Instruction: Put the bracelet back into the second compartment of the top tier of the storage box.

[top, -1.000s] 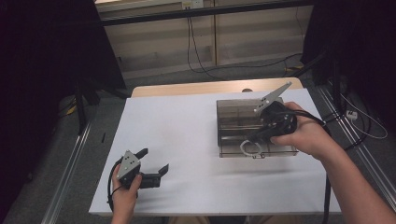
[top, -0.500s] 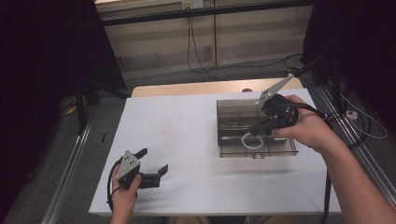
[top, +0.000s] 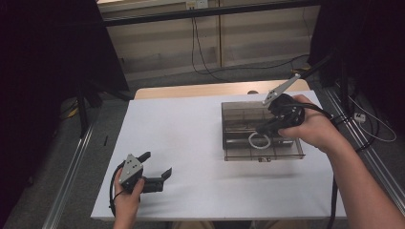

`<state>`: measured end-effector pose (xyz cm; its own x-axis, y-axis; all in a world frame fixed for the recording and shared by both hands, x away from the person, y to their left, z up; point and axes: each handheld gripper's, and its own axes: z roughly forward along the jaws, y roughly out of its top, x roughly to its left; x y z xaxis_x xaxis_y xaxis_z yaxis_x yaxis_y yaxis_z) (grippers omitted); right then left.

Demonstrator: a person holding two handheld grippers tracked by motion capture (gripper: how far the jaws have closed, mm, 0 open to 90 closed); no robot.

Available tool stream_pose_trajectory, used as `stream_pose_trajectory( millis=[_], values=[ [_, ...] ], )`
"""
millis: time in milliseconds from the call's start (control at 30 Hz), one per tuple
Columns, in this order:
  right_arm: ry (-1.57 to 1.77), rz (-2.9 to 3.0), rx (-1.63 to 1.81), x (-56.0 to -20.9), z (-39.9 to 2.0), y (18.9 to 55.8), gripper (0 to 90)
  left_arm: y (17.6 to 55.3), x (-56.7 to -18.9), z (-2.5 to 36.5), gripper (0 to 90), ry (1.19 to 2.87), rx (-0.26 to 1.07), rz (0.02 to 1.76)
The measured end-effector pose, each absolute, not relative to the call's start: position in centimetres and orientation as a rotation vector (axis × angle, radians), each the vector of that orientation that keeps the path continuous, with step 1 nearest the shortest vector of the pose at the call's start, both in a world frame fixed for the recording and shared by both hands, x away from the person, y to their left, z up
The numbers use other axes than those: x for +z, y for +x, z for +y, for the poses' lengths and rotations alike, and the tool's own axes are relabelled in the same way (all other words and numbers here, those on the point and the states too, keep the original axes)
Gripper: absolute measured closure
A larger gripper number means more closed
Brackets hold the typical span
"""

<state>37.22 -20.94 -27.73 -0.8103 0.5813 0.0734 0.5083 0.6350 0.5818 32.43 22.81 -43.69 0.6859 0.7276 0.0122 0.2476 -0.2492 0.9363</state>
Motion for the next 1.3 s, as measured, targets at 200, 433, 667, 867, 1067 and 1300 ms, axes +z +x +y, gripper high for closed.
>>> stream_pose_trajectory(
  millis=[200, 433, 667, 867, 1067, 1300],
  values=[
    [0.902, 2.741, 0.909, -28.7, -21.0, 37.3, 87.2, 32.4, -43.7, 22.9, 2.4, 1.809, 0.553, 0.773],
    [0.913, 2.730, 0.918, -29.7, -21.3, 37.1, 87.2, 32.4, -43.7, 22.8, 2.4, 1.808, 0.549, 0.773],
    [0.928, 2.733, 0.913, -30.8, -21.8, 36.8, 87.2, 32.4, -43.7, 22.8, 2.4, 1.806, 0.550, 0.772],
    [0.927, 2.724, 0.914, -31.0, -22.1, 36.6, 87.1, 32.4, -43.7, 22.8, 2.4, 1.810, 0.550, 0.772],
    [0.922, 2.727, 0.904, -31.2, -22.2, 36.5, 87.0, 32.4, -43.7, 22.8, 2.4, 1.804, 0.546, 0.775],
    [0.918, 2.728, 0.902, -31.6, -22.2, 36.5, 87.0, 32.4, -43.7, 22.8, 2.4, 1.801, 0.544, 0.776]
  ],
)
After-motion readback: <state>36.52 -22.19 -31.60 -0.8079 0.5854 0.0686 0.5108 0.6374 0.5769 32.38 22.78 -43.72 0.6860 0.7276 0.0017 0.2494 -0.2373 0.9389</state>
